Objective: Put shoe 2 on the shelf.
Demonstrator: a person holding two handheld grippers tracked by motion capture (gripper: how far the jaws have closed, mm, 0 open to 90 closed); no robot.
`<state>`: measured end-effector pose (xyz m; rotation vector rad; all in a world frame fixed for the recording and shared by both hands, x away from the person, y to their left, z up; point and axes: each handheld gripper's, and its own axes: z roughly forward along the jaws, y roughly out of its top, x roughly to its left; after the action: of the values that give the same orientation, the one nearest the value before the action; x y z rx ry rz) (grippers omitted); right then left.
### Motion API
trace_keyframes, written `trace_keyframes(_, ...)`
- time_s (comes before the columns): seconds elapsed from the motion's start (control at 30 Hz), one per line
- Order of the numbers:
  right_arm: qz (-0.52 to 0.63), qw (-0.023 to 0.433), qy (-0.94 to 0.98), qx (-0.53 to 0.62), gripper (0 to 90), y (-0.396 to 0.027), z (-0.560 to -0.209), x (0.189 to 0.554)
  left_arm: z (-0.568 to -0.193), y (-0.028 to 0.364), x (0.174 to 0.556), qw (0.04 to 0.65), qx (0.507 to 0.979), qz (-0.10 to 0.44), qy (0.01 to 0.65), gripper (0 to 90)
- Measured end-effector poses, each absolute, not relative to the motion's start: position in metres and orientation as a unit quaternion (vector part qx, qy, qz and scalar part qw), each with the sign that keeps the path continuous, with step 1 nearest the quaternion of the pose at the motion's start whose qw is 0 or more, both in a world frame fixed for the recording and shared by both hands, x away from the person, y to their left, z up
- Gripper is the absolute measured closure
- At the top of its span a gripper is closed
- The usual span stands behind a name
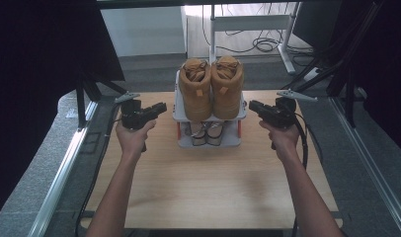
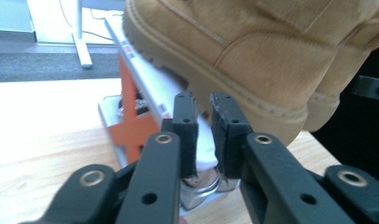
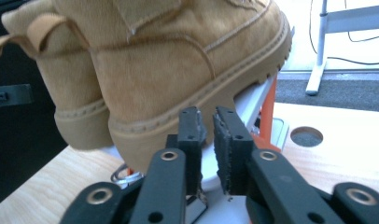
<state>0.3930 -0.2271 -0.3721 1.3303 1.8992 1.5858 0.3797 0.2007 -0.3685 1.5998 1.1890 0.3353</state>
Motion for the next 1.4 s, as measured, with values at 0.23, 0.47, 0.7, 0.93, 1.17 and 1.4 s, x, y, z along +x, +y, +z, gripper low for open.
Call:
trace_keyframes(0.23, 0.552, 0.162, 0.671, 0.468, 71.5, -0.233, -0.385, 0.381, -0.385, 0.212, 0.368, 0.527, 0.67, 0.138, 0.504, 73.5)
trace_keyframes(0.47, 0.556, 0.154, 0.664, 0.475, 69.0, -0.242, -0.401, 0.373, -0.404, 0.21, 0.361, 0.517, 0.681, 0.135, 0.5, 66.2)
trace_keyframes(0.7, 0.544, 0.149, 0.665, 0.489, 67.1, -0.252, -0.428, 0.364, -0.428, 0.207, 0.357, 0.499, 0.697, 0.13, 0.498, 60.4)
trace_keyframes(0.93, 0.523, 0.148, 0.677, 0.496, 64.4, -0.256, -0.456, 0.356, -0.457, 0.208, 0.35, 0.47, 0.713, 0.136, 0.502, 56.4)
trace_keyframes(1.17, 0.509, 0.142, 0.688, 0.498, 62.8, -0.255, -0.477, 0.35, -0.484, 0.209, 0.342, 0.456, 0.721, 0.126, 0.506, 56.2)
trace_keyframes(1.4, 0.487, 0.135, 0.7, 0.504, 61.5, -0.252, -0.496, 0.349, -0.502, 0.21, 0.341, 0.442, 0.729, 0.114, 0.511, 56.0)
